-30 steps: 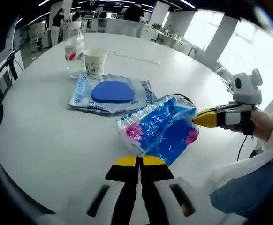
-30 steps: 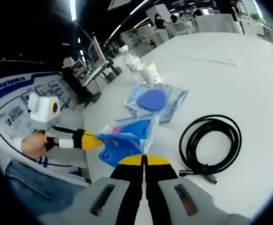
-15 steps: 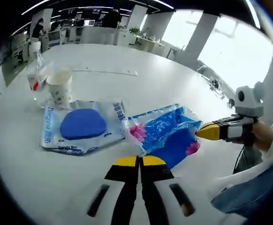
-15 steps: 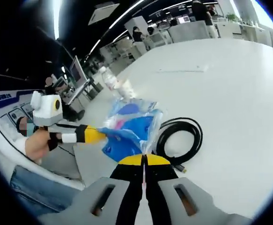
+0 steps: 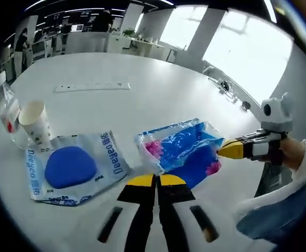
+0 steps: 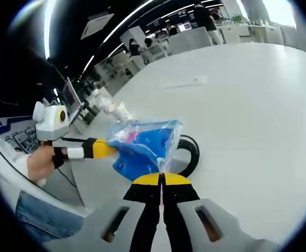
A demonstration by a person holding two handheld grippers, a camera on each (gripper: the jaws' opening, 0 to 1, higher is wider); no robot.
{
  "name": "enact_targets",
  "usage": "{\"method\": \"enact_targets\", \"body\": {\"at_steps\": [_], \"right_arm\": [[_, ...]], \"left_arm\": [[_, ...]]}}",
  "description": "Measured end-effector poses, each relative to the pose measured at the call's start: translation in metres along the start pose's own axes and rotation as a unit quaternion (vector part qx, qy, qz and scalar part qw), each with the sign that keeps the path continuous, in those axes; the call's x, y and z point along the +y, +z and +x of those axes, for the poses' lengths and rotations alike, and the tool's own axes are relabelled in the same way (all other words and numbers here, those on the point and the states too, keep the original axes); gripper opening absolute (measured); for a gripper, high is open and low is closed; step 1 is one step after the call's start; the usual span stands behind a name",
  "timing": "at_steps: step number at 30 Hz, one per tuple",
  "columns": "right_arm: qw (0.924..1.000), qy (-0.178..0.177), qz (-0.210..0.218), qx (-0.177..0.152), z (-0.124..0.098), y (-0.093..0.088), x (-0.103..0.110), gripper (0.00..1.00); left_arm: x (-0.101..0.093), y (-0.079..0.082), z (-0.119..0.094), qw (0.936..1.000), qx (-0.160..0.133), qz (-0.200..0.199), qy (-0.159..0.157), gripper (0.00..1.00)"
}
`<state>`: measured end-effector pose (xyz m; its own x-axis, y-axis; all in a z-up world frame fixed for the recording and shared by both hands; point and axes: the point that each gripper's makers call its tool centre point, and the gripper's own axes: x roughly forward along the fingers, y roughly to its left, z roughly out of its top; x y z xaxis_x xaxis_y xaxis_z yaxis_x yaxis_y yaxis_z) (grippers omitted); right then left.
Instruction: Arrange the tabletop items into an orderly group along one side of the table until the central work area is clear of visible clutter.
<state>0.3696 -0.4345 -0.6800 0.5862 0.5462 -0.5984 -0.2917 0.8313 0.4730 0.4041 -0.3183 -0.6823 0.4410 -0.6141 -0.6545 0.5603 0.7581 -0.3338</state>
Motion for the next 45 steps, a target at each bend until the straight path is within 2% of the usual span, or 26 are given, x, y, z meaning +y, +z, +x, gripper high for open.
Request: {"method": "enact_targets", "body": {"at_steps": [11, 20, 26, 36, 41, 45], "right_arm": [[1.0, 0.0, -0.001, -0.001, 0.013, 0.017, -0.003, 0.0], [0.9999, -0.007, -0.008, -0.007, 0.024, 0.047, -0.021, 0.0], [0.9996, -0.017, 0.005, -0.02, 0.035, 0.064, -0.037, 0.0], [0.9974, -0.051, 0.029, -0.042, 0.057, 0.076, -0.067, 0.0], [0.9965, -0.069, 0.022, -0.042, 0.07, 0.077, -0.079, 0.0], [0.9958, -0.073, 0.035, -0.044, 0.078, 0.078, -0.086, 0.0]], "left_arm": [[0.014, 0.014, 0.006, 0.9996, 0.018, 0.011, -0.018, 0.0], [0.023, 0.05, 0.031, 0.9972, 0.033, 0.059, -0.033, 0.0], [0.032, 0.068, 0.05, 0.9966, 0.038, 0.067, -0.031, 0.0], [0.042, 0.075, 0.084, 0.9959, 0.053, 0.069, -0.025, 0.0], [0.046, 0.078, 0.094, 0.9974, 0.049, 0.047, -0.023, 0.0], [0.05, 0.078, 0.106, 0.9977, 0.051, 0.042, -0.019, 0.0]]}}
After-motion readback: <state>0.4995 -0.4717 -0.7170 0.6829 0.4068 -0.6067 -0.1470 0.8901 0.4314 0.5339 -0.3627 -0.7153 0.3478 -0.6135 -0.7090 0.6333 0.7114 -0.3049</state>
